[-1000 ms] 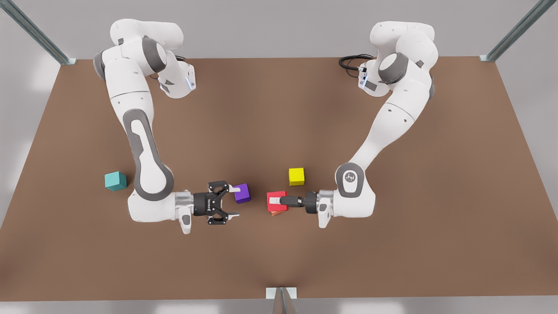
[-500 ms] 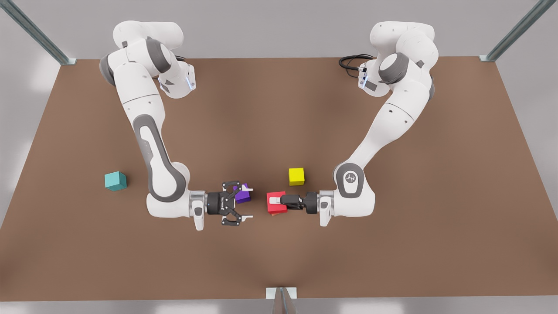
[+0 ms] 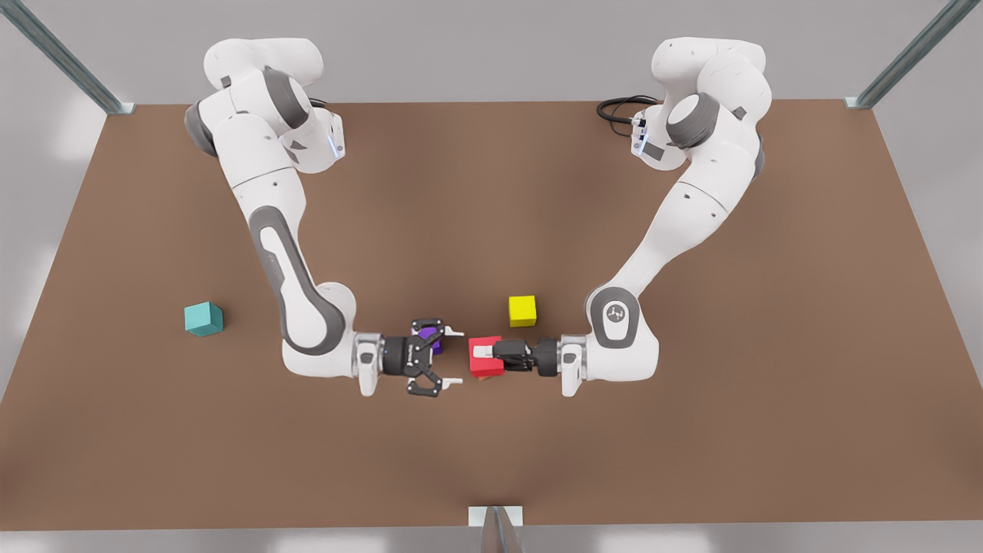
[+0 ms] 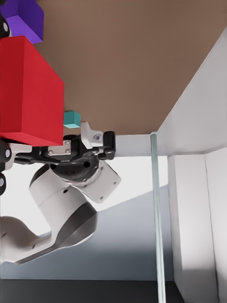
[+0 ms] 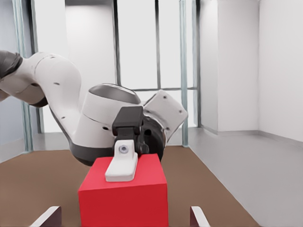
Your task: Pick up red wooden cube and pass to hand red wooden cube and place in blue wooden cube
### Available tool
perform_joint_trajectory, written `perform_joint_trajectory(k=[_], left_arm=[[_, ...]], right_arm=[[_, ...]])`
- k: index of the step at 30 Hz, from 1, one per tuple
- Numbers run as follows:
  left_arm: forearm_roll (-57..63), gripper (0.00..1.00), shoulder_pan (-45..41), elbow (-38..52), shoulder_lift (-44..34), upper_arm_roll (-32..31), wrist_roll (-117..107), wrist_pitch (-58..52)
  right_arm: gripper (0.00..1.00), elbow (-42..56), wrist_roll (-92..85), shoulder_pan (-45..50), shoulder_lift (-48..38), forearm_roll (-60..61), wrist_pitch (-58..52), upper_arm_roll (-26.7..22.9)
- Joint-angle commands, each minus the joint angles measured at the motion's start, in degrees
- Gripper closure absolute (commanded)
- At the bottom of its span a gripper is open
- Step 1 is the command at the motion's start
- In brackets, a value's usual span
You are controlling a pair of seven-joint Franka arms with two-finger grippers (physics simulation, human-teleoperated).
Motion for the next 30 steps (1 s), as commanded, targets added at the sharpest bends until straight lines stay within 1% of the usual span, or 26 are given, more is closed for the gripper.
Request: perform_joint_trajectory(k=[1,20,30], left_arm=[[-0.6,0.37,0.0,0.0,-0.1,0.0,5.0,-0.2],[-1.4,0.36,-0.3,0.0,0.0,-0.1,5.0,0.0],[-1.3,0.36,-0.6,0.0,0.1,-0.1,5.1,0.1]], right_arm=[[0.0,0.0,-15.1,0.0,0.0,0.4,0.2,0.2],[0.0,-0.4,-14.7,-0.1,0.2,0.5,-0.7,0.6],[0.0,0.8,-13.8,0.0,1.8,0.7,-0.6,0.6]])
